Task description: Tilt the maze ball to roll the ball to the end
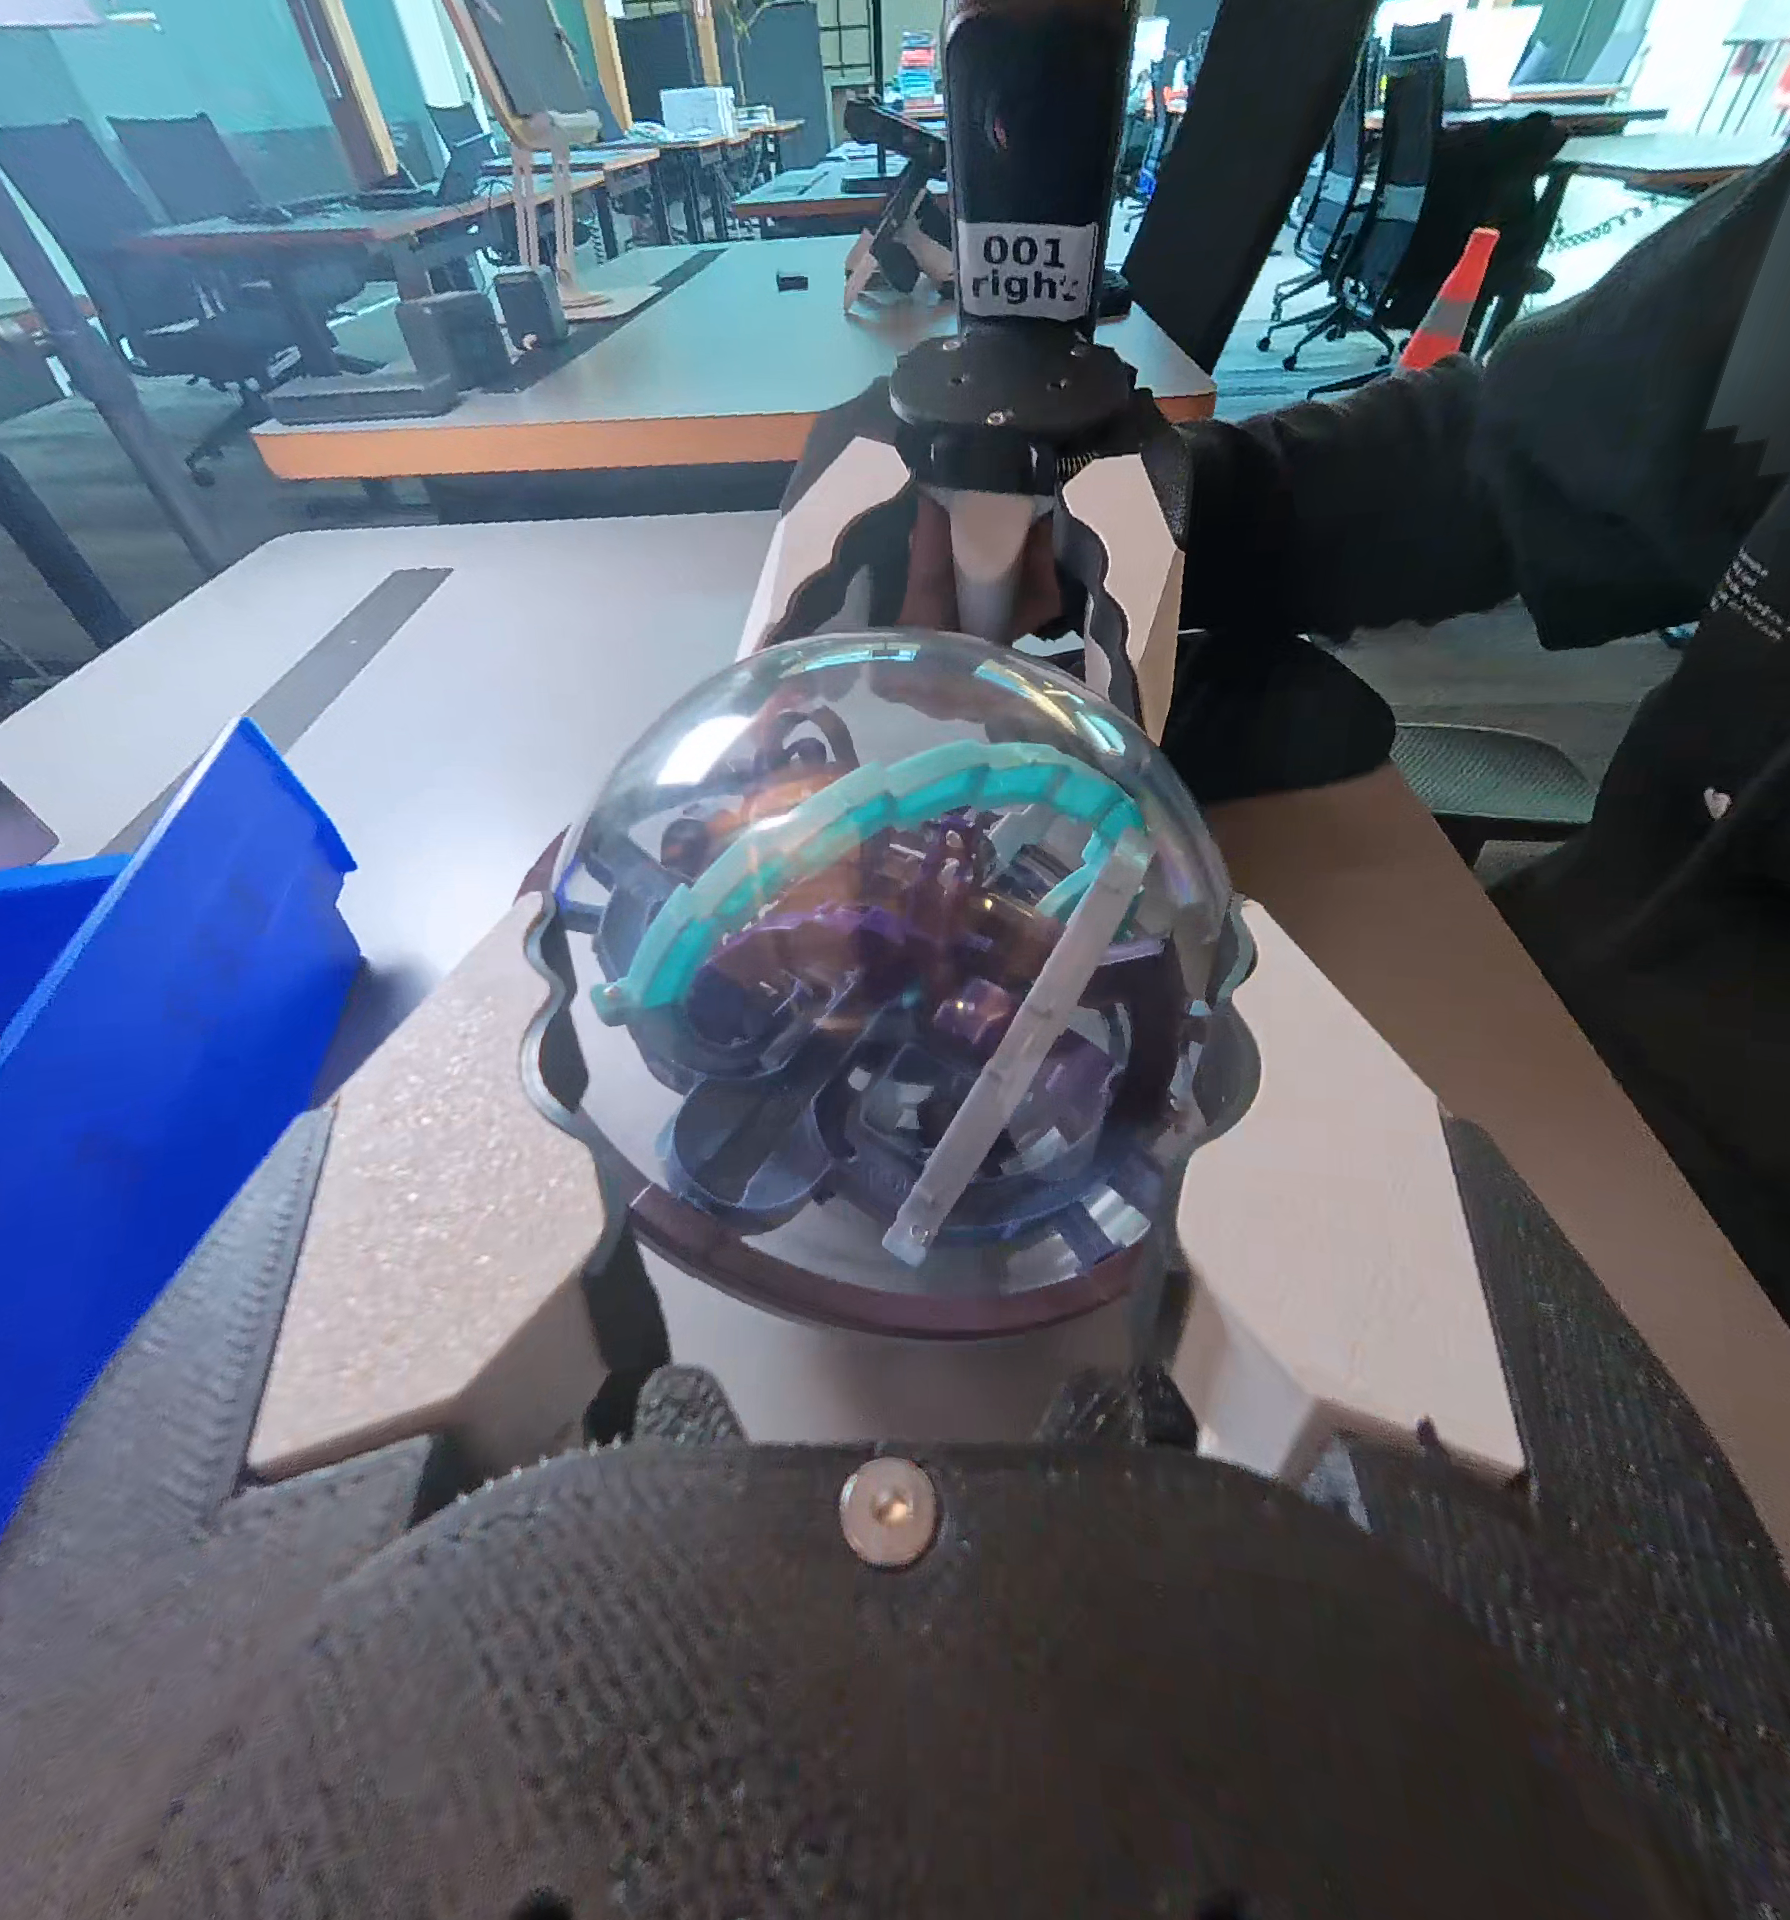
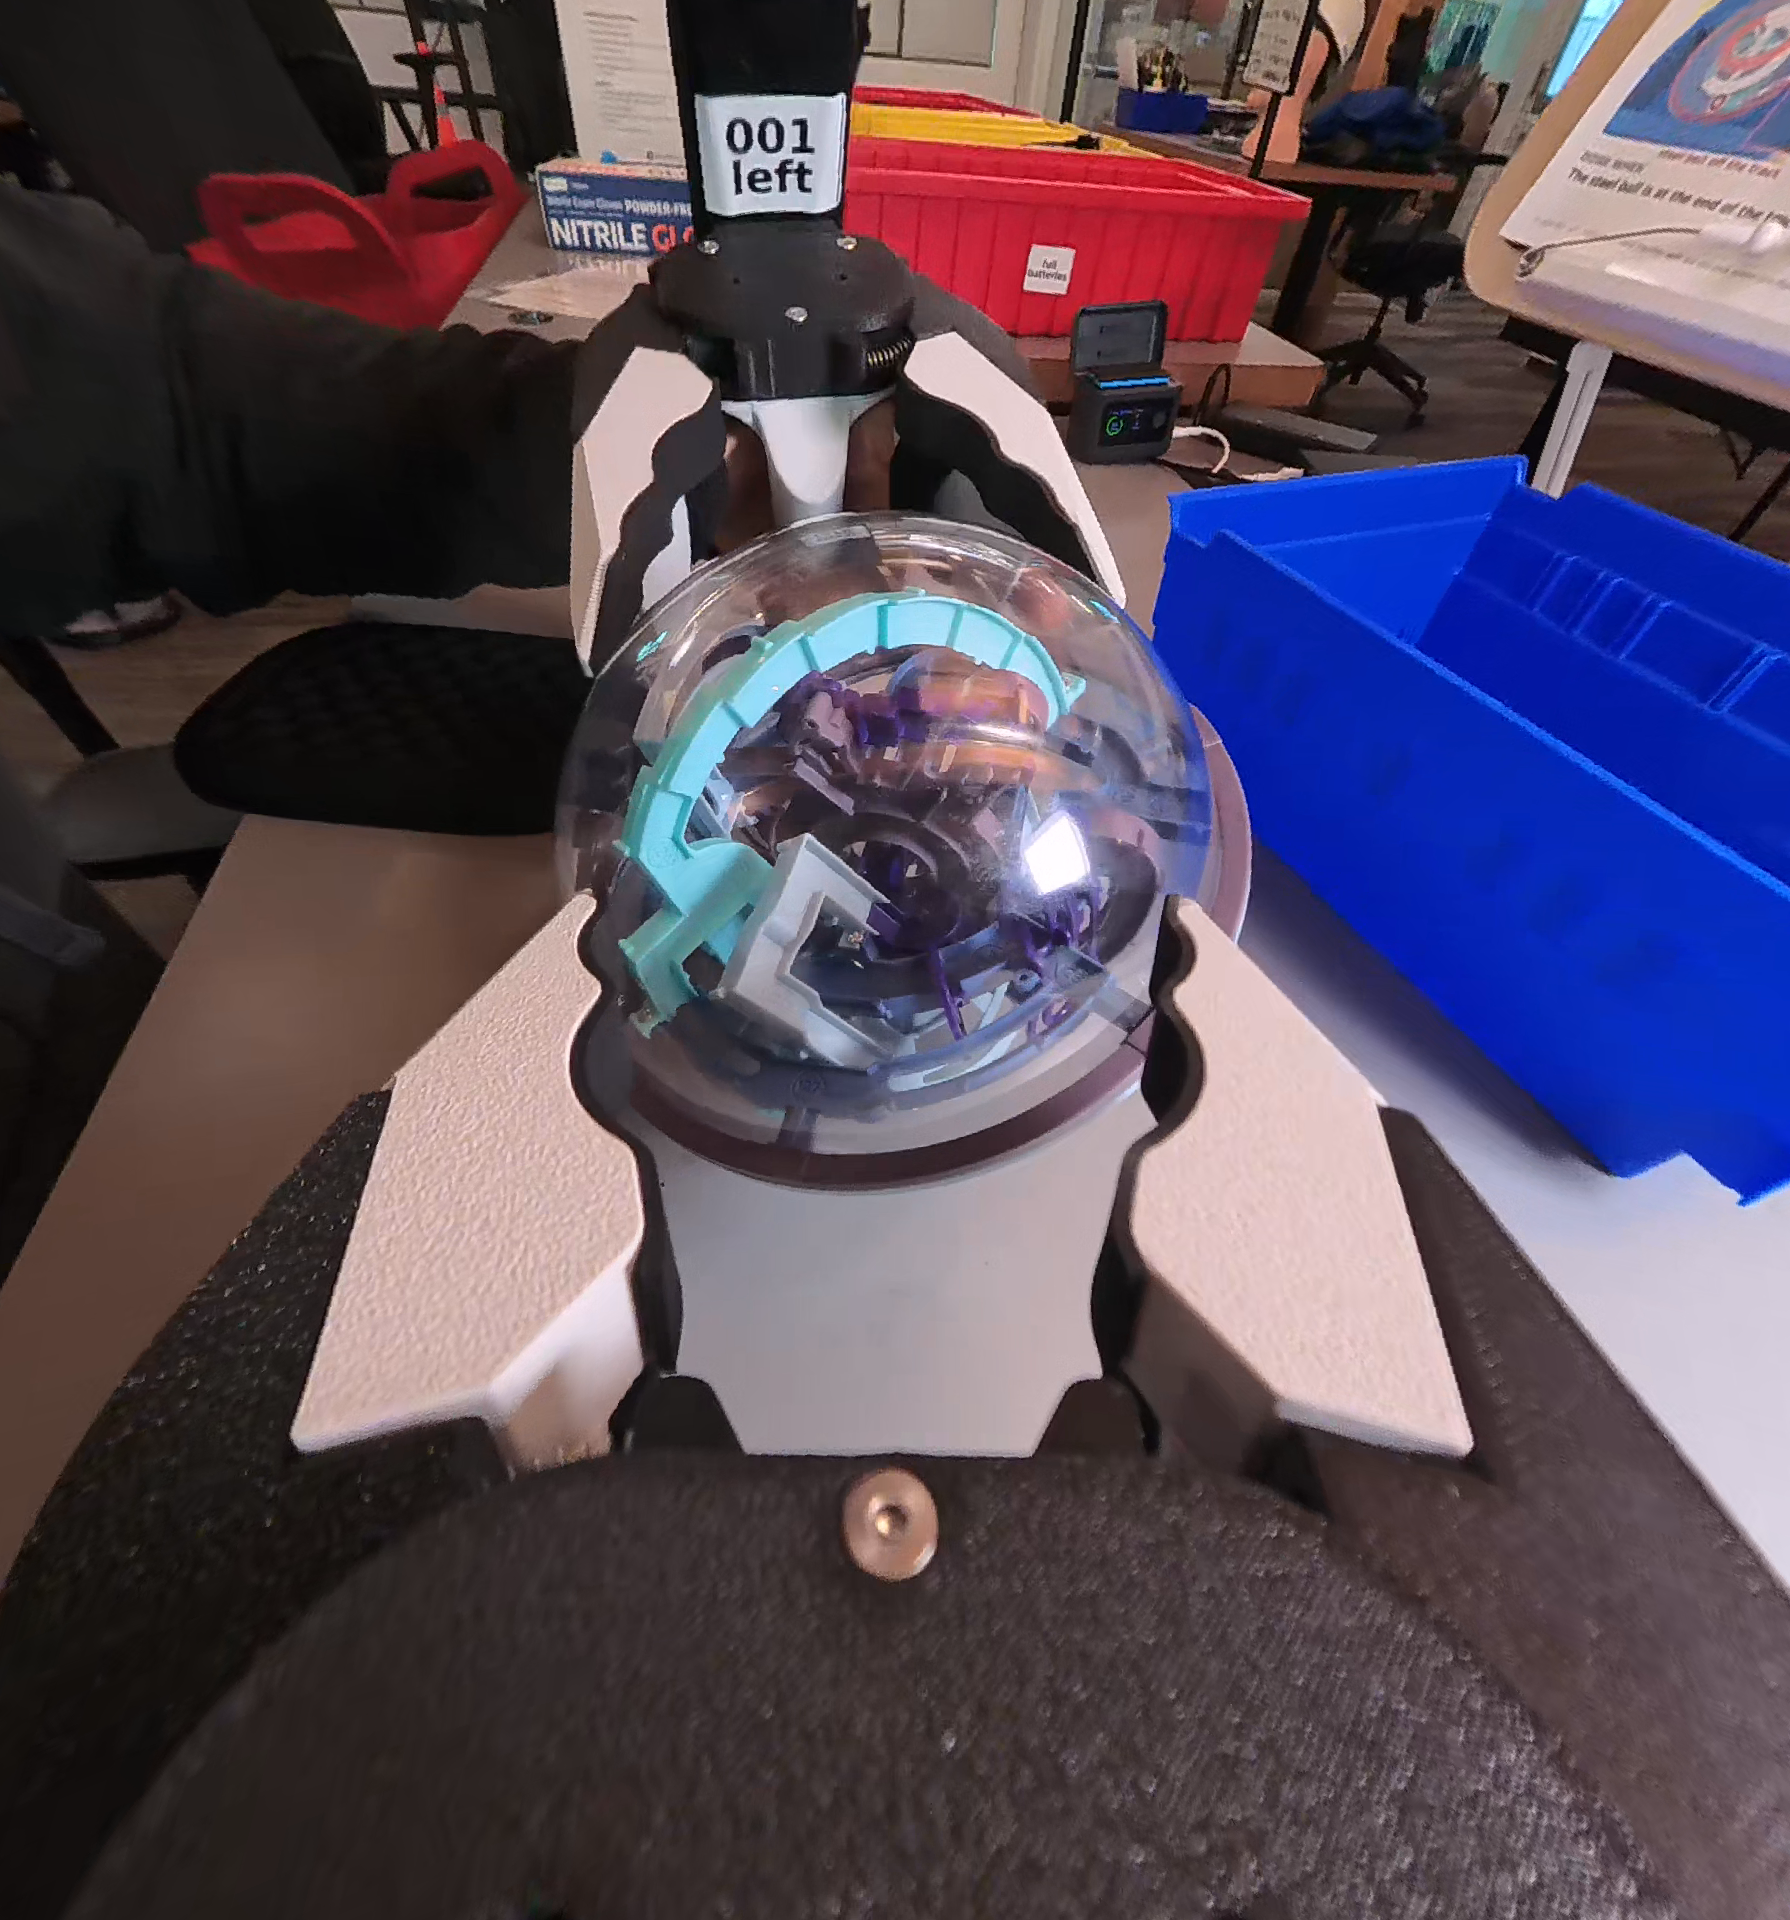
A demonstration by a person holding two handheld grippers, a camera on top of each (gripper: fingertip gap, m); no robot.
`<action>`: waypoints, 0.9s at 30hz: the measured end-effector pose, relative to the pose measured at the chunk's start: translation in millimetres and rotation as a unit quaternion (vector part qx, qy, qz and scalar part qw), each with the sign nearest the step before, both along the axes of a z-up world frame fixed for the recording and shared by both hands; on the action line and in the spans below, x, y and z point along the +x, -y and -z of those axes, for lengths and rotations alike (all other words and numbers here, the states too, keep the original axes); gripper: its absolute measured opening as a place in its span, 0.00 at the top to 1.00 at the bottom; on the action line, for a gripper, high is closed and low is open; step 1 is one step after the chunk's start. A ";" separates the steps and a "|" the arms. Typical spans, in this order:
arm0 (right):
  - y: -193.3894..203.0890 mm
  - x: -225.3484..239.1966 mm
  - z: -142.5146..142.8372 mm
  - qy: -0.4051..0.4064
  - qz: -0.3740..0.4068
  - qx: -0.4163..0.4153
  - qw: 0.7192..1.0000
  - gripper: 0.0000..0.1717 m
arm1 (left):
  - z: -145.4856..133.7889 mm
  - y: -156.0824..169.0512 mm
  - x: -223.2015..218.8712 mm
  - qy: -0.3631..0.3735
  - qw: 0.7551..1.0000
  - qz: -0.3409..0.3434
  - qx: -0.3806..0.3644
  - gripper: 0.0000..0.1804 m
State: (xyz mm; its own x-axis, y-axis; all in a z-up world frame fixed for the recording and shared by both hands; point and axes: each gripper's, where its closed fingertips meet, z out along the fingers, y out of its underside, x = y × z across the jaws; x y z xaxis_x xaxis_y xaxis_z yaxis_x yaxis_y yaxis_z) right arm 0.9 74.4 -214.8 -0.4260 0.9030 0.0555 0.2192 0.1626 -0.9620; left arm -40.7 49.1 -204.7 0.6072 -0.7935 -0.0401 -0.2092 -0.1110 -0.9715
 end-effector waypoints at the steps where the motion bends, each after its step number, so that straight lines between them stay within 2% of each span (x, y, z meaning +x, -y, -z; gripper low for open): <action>1: -1.6 -0.4 0.2 0.000 0.002 -0.009 1.000 0.42 | -0.3 -1.8 -1.2 0.006 1.000 -0.005 -0.007 0.34; 5: -8.2 -2.1 2.3 -0.004 0.014 -0.044 0.999 0.41 | -1.3 -10.1 -5.3 0.032 0.998 -0.026 -0.039 0.35; 9: -12.4 -3.6 4.5 0.007 0.025 -0.081 0.996 0.39 | -1.4 -19.3 -10.1 0.082 0.990 -0.041 -0.107 0.36; 14: -11.5 4.0 5.0 0.021 0.016 -0.148 0.989 0.39 | 1.9 -23.1 -10.3 0.176 0.960 -0.035 -0.214 0.37; 19: -7.8 15.1 4.0 0.023 0.015 -0.165 0.986 0.39 | 5.8 -21.3 -4.8 0.221 0.937 -0.019 -0.269 0.38; 23: -1.3 23.7 1.7 0.019 0.016 -0.099 0.995 0.38 | 6.8 -22.1 -2.9 0.229 0.928 -0.017 -0.294 0.40; 27: 11.0 28.0 -0.9 0.004 0.024 0.059 0.998 0.32 | 5.9 -26.1 -3.2 0.226 0.921 -0.023 -0.317 0.43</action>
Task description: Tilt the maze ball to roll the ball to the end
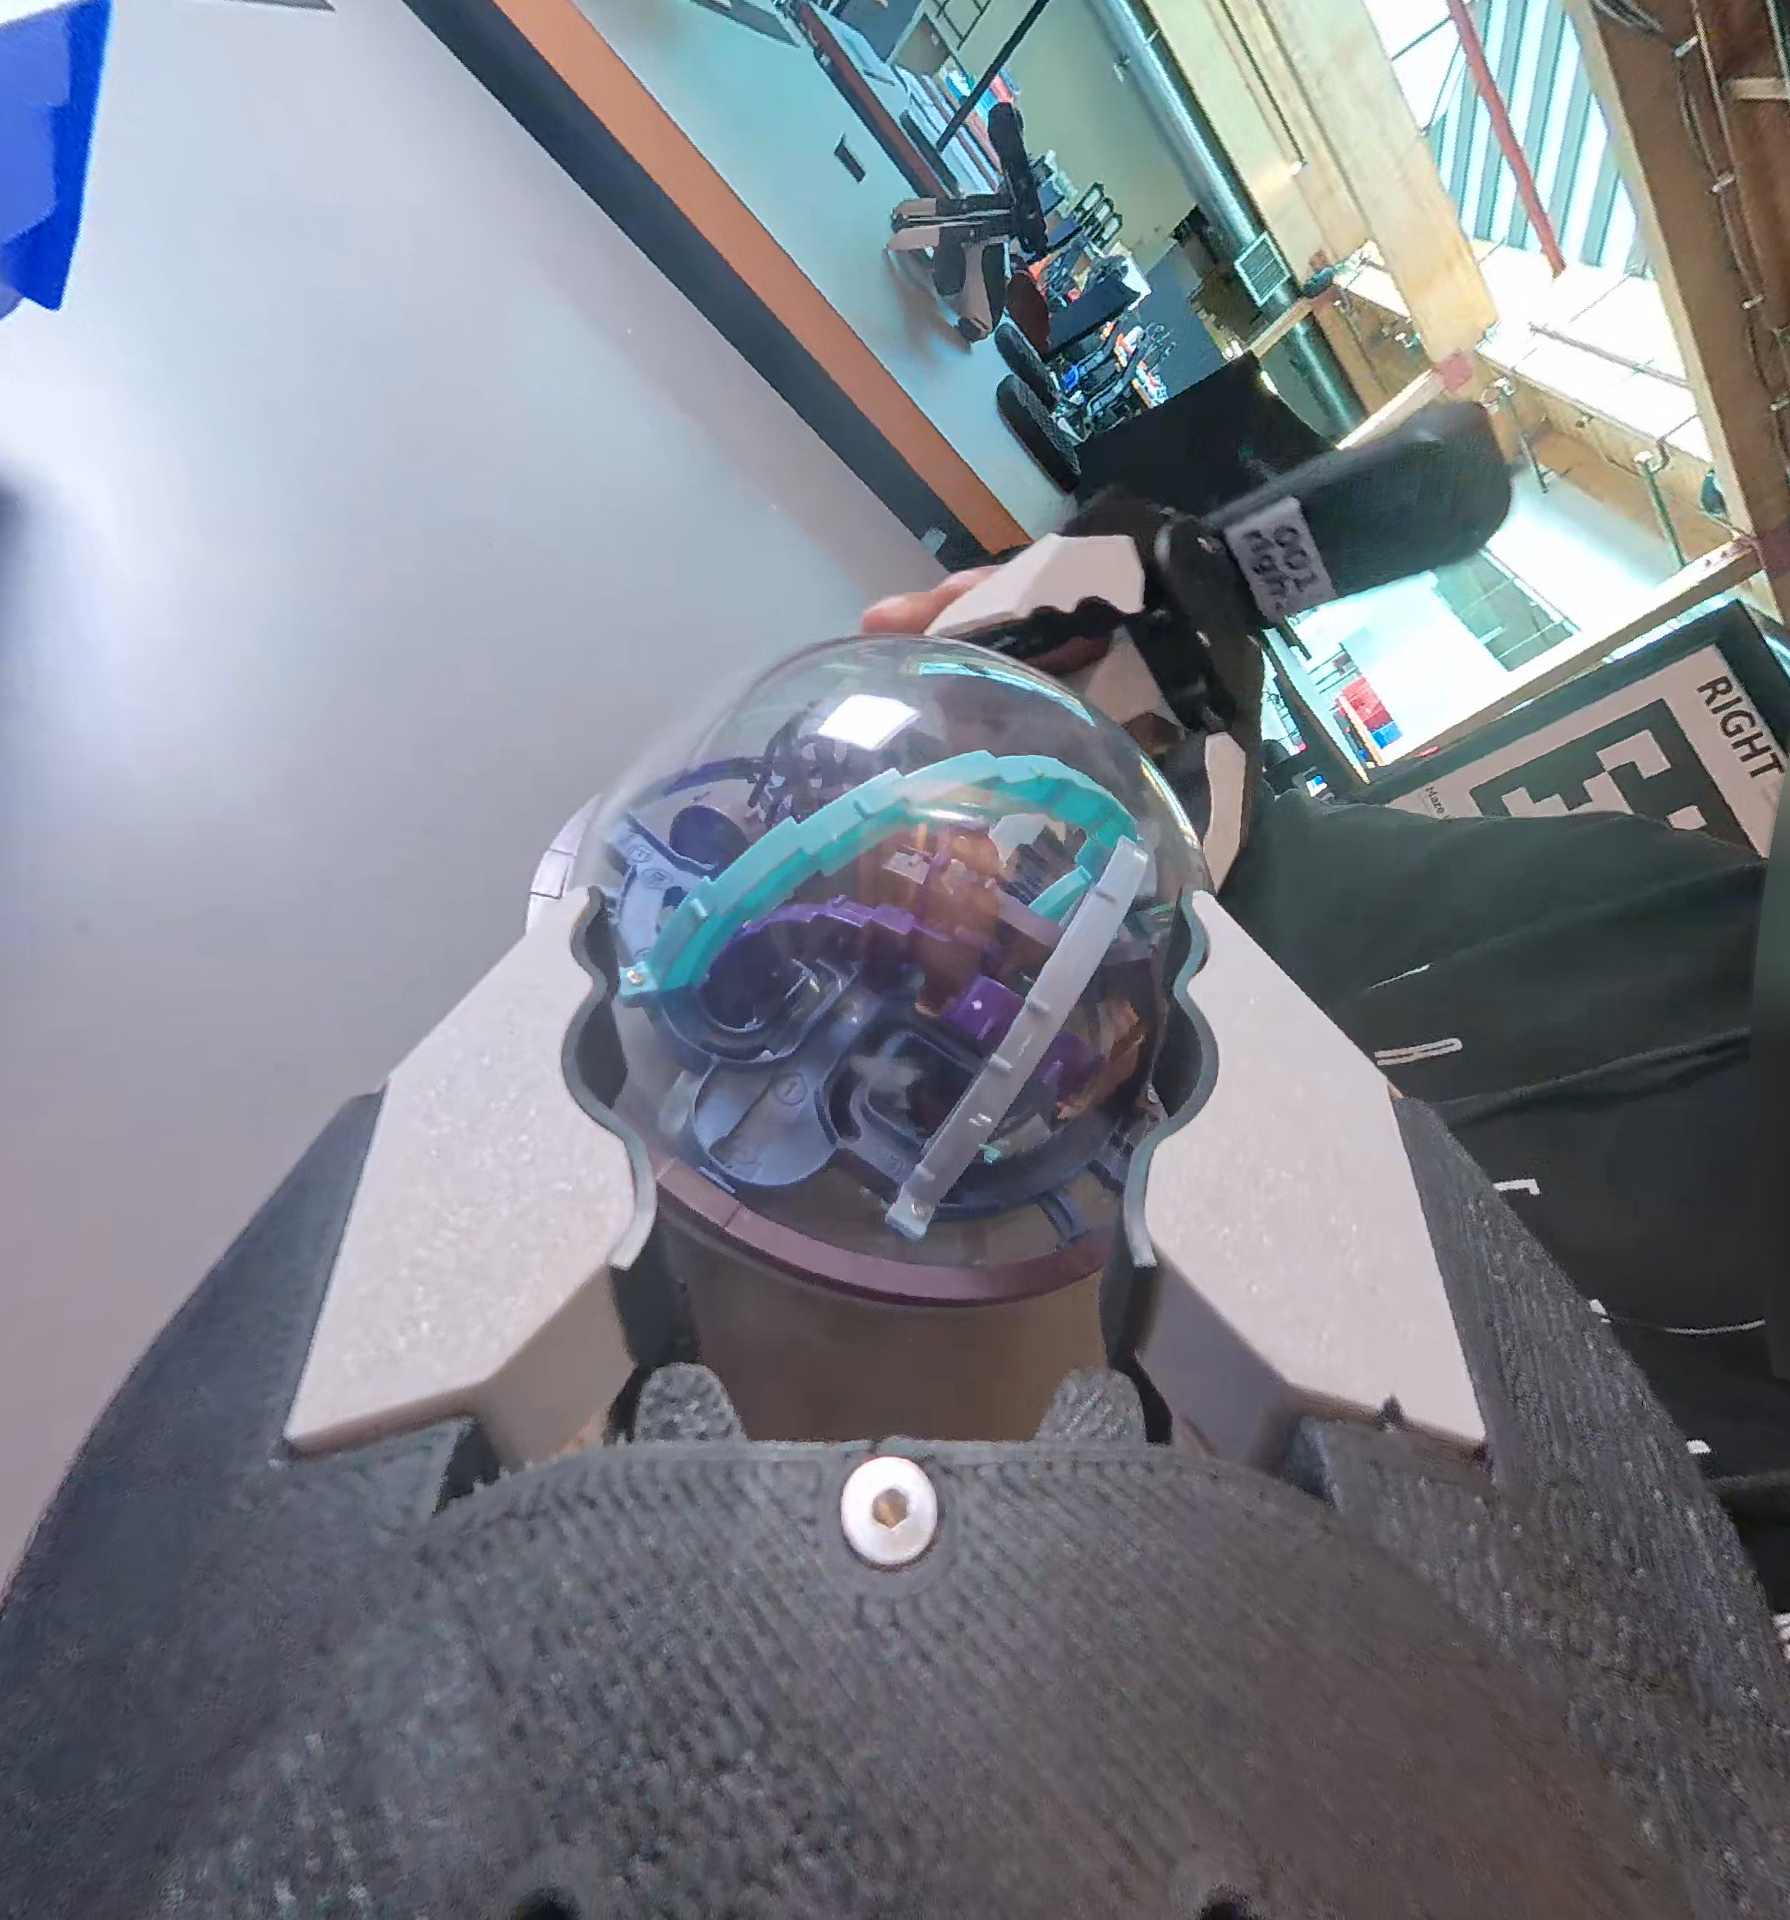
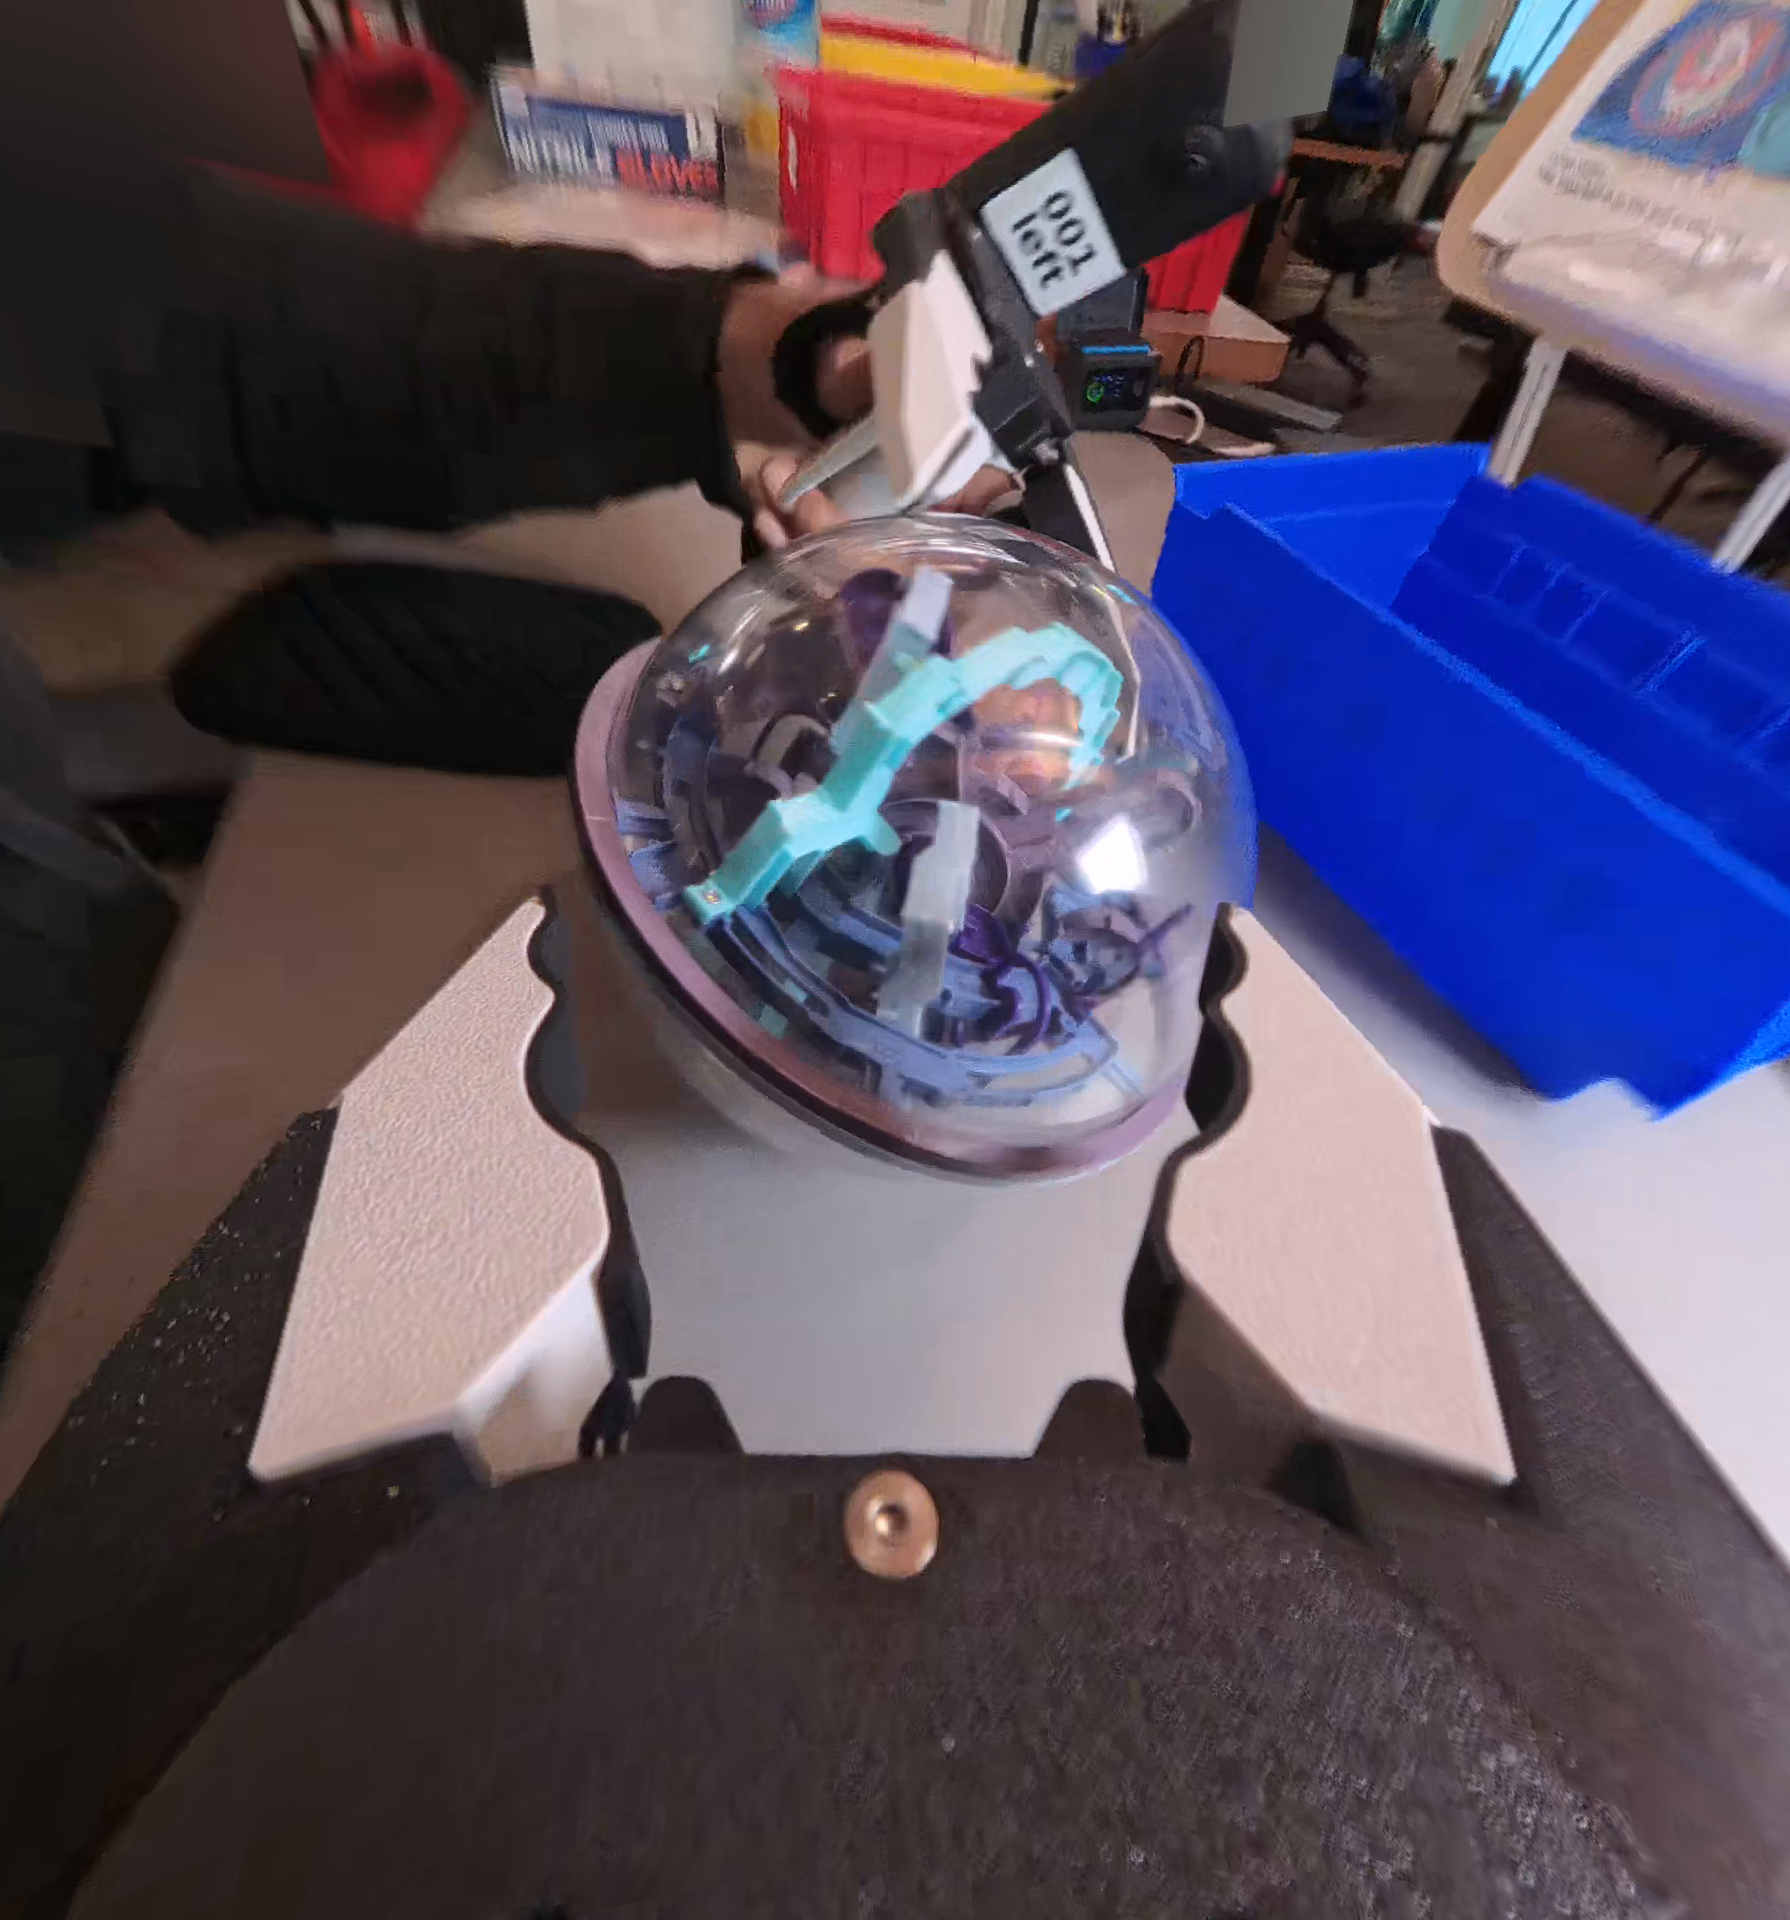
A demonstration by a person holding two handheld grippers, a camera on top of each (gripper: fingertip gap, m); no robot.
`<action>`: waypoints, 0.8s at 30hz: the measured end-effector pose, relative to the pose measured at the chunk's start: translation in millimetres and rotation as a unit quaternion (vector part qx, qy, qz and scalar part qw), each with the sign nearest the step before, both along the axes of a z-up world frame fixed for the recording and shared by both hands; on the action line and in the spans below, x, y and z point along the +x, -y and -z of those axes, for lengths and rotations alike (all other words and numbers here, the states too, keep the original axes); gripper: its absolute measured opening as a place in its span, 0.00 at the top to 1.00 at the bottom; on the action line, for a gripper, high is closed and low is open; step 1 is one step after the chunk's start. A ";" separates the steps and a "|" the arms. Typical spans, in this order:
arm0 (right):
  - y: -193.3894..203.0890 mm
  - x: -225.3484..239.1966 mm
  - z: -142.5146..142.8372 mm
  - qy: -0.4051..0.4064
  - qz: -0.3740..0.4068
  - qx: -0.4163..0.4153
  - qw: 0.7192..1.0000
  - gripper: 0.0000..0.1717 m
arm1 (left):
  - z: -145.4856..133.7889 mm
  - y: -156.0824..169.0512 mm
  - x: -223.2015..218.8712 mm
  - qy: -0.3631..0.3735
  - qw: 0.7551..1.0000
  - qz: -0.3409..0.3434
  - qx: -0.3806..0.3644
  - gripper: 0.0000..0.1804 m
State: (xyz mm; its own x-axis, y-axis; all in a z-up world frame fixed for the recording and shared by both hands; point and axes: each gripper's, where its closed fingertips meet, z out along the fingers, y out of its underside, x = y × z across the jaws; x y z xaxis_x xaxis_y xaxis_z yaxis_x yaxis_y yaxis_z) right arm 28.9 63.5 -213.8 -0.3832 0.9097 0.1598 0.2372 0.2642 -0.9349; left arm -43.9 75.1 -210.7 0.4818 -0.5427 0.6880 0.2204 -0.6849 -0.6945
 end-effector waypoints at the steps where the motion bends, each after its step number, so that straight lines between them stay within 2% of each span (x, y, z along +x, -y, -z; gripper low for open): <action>1: 1.6 -1.2 0.4 -0.002 0.006 0.043 0.999 0.30 | -0.5 -1.9 1.1 -0.001 1.000 -0.001 -0.004 0.43; 3: 2.6 -5.2 0.8 -0.003 0.018 0.111 0.994 0.27 | -1.9 -6.4 5.3 -0.006 1.000 -0.002 -0.007 0.43; 5: 3.1 -8.2 5.7 0.007 0.019 0.140 0.990 0.26 | -4.7 -9.7 12.0 -0.012 1.000 0.001 0.003 0.44; 8: 0.0 -7.9 7.5 0.006 0.018 0.113 0.993 0.25 | -14.2 -7.7 19.6 -0.008 0.999 0.009 0.044 0.38; 10: -4.3 -4.7 9.3 0.009 0.021 0.075 0.997 0.25 | -30.0 2.1 18.7 0.017 0.995 0.012 0.094 0.32; 12: -7.3 -0.6 12.7 0.010 0.024 0.036 0.999 0.25 | -33.5 11.7 8.2 -0.001 0.990 -0.017 0.140 0.28; 14: -8.0 3.3 18.7 0.017 0.027 0.003 0.999 0.26 | -14.2 21.5 1.9 -0.064 0.985 -0.046 0.157 0.25; 18: -2.1 6.1 33.1 0.044 0.035 -0.053 0.997 0.26 | 30.5 38.5 22.0 -0.137 0.982 -0.041 0.124 0.20; 20: 6.4 3.8 35.6 0.049 0.034 -0.078 0.995 0.27 | 35.8 38.5 31.1 -0.159 0.978 -0.037 0.130 0.20; 24: 14.7 2.9 39.4 0.080 0.050 -0.093 0.991 0.27 | 27.5 37.3 29.9 -0.150 0.982 -0.010 0.118 0.18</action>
